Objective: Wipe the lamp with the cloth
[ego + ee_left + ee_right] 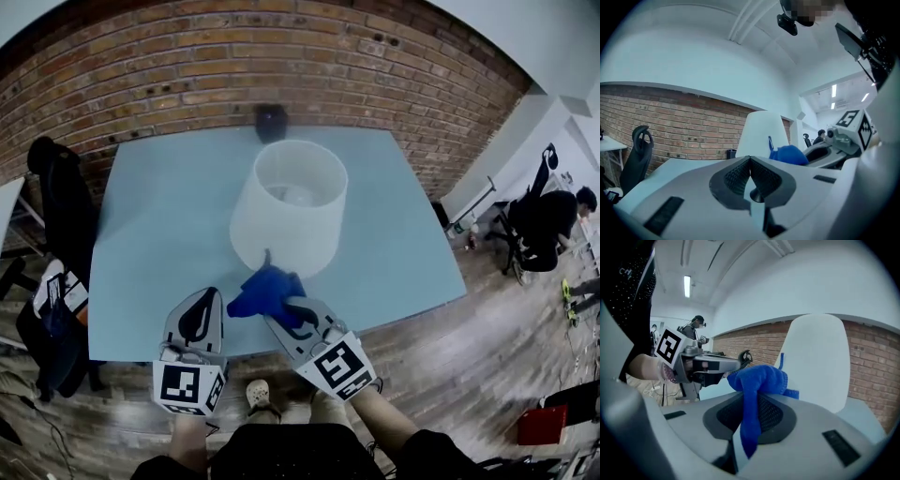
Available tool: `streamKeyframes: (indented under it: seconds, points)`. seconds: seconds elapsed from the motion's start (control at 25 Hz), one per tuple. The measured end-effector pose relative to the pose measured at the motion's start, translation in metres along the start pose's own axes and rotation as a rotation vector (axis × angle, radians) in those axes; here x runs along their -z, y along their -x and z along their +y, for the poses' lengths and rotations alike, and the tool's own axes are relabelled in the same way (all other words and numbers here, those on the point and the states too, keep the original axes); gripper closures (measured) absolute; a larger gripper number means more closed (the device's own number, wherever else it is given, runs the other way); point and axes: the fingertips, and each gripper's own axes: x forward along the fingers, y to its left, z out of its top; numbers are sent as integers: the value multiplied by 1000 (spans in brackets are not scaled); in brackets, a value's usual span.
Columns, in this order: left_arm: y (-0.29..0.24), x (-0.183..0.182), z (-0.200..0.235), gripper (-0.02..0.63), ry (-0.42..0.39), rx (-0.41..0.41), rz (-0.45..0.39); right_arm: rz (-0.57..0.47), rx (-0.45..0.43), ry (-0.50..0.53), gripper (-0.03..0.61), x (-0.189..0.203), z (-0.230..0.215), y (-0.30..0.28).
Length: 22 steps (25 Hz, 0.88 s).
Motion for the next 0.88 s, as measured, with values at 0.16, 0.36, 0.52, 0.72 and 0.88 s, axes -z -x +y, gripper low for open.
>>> streamKeyframes:
  seconds: [0.16, 0.36, 0.52, 0.72, 0.88]
  points:
    - [-1, 16, 2, 604, -21, 17, 27, 40, 53, -13, 517, 42, 7, -15]
    - [-18, 51, 8, 605, -77, 42, 83, -15, 272, 116, 517, 61, -38, -55]
    - [-27, 57, 7, 605, -44, 32, 91, -83, 470, 294, 517, 50, -84, -67]
    - [-27, 57, 15, 604, -36, -5, 82, -80, 492, 403, 517, 50, -94, -95]
    - [-24, 61, 18, 604, -22, -19, 89, 43, 394, 327, 517, 82, -92, -119]
